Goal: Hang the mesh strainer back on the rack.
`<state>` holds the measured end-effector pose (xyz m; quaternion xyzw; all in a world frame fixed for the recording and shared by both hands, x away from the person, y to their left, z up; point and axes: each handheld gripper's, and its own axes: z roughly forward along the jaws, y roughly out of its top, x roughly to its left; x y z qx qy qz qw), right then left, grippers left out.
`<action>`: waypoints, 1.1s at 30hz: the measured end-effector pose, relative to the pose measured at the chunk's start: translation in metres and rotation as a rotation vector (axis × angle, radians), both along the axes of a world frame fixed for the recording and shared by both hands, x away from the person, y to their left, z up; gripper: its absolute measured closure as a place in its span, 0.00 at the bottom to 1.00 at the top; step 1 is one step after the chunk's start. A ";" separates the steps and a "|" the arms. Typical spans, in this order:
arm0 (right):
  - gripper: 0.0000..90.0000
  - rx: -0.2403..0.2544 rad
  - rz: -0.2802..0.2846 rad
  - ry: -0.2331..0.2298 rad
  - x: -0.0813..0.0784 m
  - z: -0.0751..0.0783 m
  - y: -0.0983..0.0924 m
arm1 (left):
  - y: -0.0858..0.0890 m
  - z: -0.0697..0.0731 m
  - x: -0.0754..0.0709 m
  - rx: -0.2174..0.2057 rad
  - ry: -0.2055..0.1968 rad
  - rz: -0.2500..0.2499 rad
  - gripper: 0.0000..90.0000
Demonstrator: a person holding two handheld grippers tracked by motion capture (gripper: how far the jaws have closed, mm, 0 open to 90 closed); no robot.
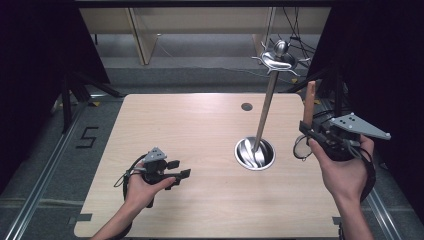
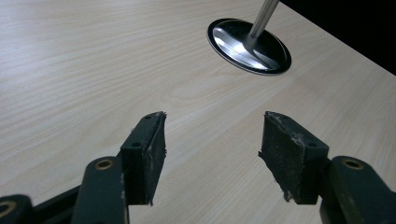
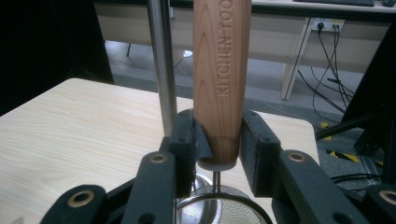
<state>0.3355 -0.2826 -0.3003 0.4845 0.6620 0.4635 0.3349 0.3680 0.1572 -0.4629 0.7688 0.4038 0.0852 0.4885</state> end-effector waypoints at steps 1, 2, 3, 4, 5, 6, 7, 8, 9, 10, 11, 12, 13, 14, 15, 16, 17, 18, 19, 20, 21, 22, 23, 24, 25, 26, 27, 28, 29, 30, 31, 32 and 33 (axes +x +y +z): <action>0.77 0.003 0.008 -0.008 0.001 0.000 0.000 | 0.000 0.000 0.000 -0.001 0.002 -0.004 0.44; 0.77 0.008 0.003 -0.001 0.000 0.001 0.001 | 0.000 0.000 0.000 -0.001 0.003 -0.004 0.44; 0.77 0.015 -0.002 0.001 0.000 0.001 0.001 | 0.001 0.000 0.000 -0.001 0.003 -0.004 0.44; 0.77 0.015 0.001 -0.004 0.000 0.002 0.001 | 0.001 0.000 0.000 -0.002 0.003 -0.002 0.44; 0.77 0.008 0.004 -0.011 0.001 0.002 0.001 | 0.000 0.000 0.000 -0.004 -0.001 0.001 0.44; 0.77 0.013 0.005 -0.016 0.001 0.002 0.001 | 0.000 0.000 0.000 -0.005 -0.002 0.004 0.44; 0.77 0.007 0.009 -0.016 0.001 0.003 0.001 | 0.000 0.000 0.000 -0.005 -0.003 0.006 0.44; 0.77 0.007 0.008 -0.018 0.001 0.003 0.001 | 0.000 0.000 0.000 -0.005 -0.004 0.006 0.44; 0.77 0.013 0.004 -0.015 0.000 0.003 0.002 | 0.001 0.000 0.000 -0.005 -0.003 0.003 0.44; 0.77 0.015 0.004 -0.021 0.000 0.003 0.003 | 0.000 0.000 0.000 -0.005 -0.003 0.004 0.44; 0.77 0.016 0.005 -0.025 0.000 0.004 0.003 | 0.000 0.000 0.000 -0.004 -0.003 0.003 0.44; 0.77 0.015 0.008 -0.030 0.000 0.004 0.003 | 0.000 0.000 0.000 -0.004 -0.003 0.003 0.44; 0.77 0.003 0.010 -0.040 0.001 0.005 0.002 | 0.000 0.000 0.000 -0.004 -0.003 0.003 0.44; 0.77 0.001 0.011 -0.042 0.001 0.005 0.002 | 0.000 0.000 0.000 -0.003 -0.003 0.002 0.44; 0.77 0.003 0.009 -0.039 0.001 0.006 0.003 | 0.000 0.000 0.000 -0.003 -0.003 0.003 0.44; 0.77 0.013 0.001 -0.050 0.001 0.005 0.004 | 0.000 0.000 0.000 -0.004 -0.003 0.003 0.44; 0.77 0.012 0.016 -0.040 0.001 0.006 0.004 | 0.000 0.000 0.000 -0.005 -0.004 0.004 0.44; 0.77 0.015 0.014 -0.041 0.001 0.007 0.004 | 0.000 0.000 0.000 -0.004 -0.005 0.006 0.44; 0.77 0.010 0.012 -0.044 0.001 0.008 0.004 | 0.000 0.000 0.000 -0.004 -0.005 0.007 0.44; 0.77 0.022 0.011 -0.037 0.001 0.008 0.005 | 0.000 0.000 0.000 -0.005 -0.005 0.006 0.44; 0.77 0.017 0.013 -0.043 0.001 0.008 0.005 | 0.001 0.001 0.000 0.001 0.002 0.007 0.44; 0.77 0.012 0.016 -0.045 0.002 0.008 0.005 | 0.001 0.001 -0.001 0.000 0.001 0.007 0.44; 0.77 0.001 0.022 -0.053 0.003 0.008 0.004 | 0.000 0.001 -0.001 -0.007 0.000 0.012 0.44; 0.77 0.002 0.021 -0.055 0.003 0.008 0.004 | 0.001 0.002 -0.001 -0.002 -0.003 0.009 0.44; 0.77 0.008 0.018 -0.052 0.003 0.009 0.005 | 0.001 0.002 -0.001 -0.005 -0.004 0.011 0.44; 0.77 0.010 0.018 -0.053 0.003 0.009 0.005 | 0.001 0.002 -0.001 -0.001 -0.004 0.007 0.44; 0.77 0.021 0.008 -0.056 0.002 0.010 0.005 | 0.001 0.002 -0.001 -0.001 -0.005 0.011 0.44; 0.77 0.021 0.008 -0.056 0.002 0.010 0.005 | 0.001 0.002 -0.001 -0.001 -0.005 0.011 0.44; 0.77 0.006 0.017 -0.070 0.003 0.011 0.004 | 0.001 0.002 -0.001 0.000 -0.005 0.010 0.44; 0.77 0.019 0.021 -0.066 0.003 0.011 0.004 | 0.001 0.002 -0.001 -0.001 -0.004 0.008 0.44; 0.77 0.019 0.014 -0.069 0.003 0.012 0.005 | 0.001 0.002 -0.001 0.001 -0.002 0.004 0.44; 0.77 0.024 0.017 -0.070 0.003 0.012 0.005 | 0.001 0.002 -0.001 0.000 -0.003 0.006 0.44; 0.77 0.031 0.006 -0.067 0.002 0.013 0.005 | 0.002 0.002 -0.001 0.001 -0.003 0.005 0.44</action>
